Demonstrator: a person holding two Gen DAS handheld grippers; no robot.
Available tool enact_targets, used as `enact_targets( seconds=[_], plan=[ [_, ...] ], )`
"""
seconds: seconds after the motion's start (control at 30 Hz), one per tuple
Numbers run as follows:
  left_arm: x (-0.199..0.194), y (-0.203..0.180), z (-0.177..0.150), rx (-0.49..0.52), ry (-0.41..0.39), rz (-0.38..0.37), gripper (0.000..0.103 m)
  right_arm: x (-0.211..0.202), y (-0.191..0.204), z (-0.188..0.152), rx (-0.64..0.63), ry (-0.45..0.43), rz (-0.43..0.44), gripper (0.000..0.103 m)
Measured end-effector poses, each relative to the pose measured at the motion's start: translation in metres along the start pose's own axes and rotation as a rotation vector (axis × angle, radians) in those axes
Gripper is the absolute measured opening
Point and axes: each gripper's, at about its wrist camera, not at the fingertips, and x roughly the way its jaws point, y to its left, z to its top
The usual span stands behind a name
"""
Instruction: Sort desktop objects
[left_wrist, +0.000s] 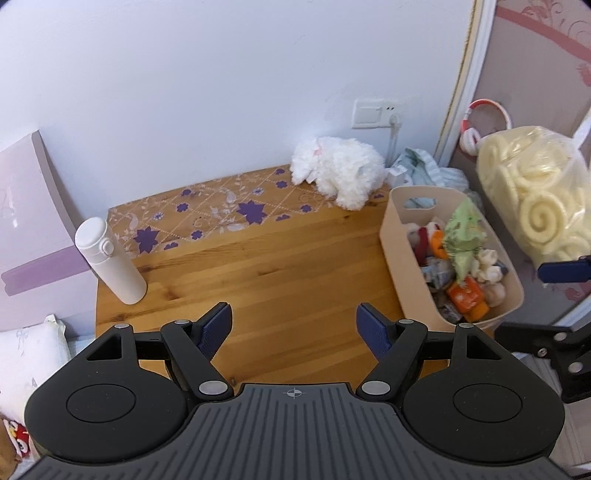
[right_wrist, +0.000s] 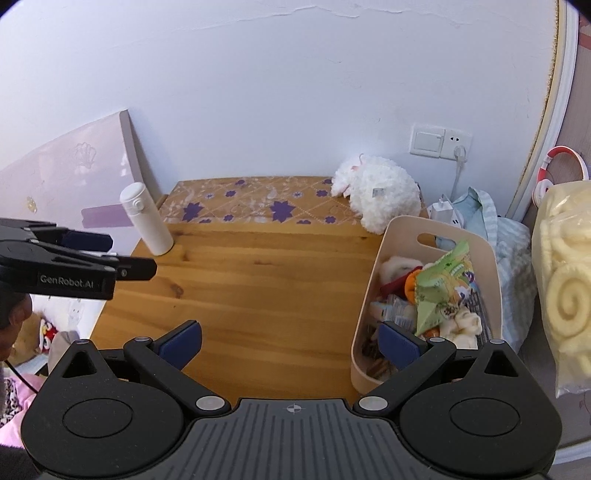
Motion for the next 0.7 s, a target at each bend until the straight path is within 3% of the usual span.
enact_targets(
  seconds=[0.33, 0.7],
  plan=[
    [-0.038, -0.016, -0.012, 0.054, 0.004, -0.030, 0.076, -0.028, 0.009, -0.018, -0.006, 0.018, -0.014, 0.103],
    [-0.041, -0.016, -0.022, 0.034, 0.038, -0.013, 0.076, -0.035, 0.005, -0.033, 0.019, 0.046, -0.053, 0.103]
  ],
)
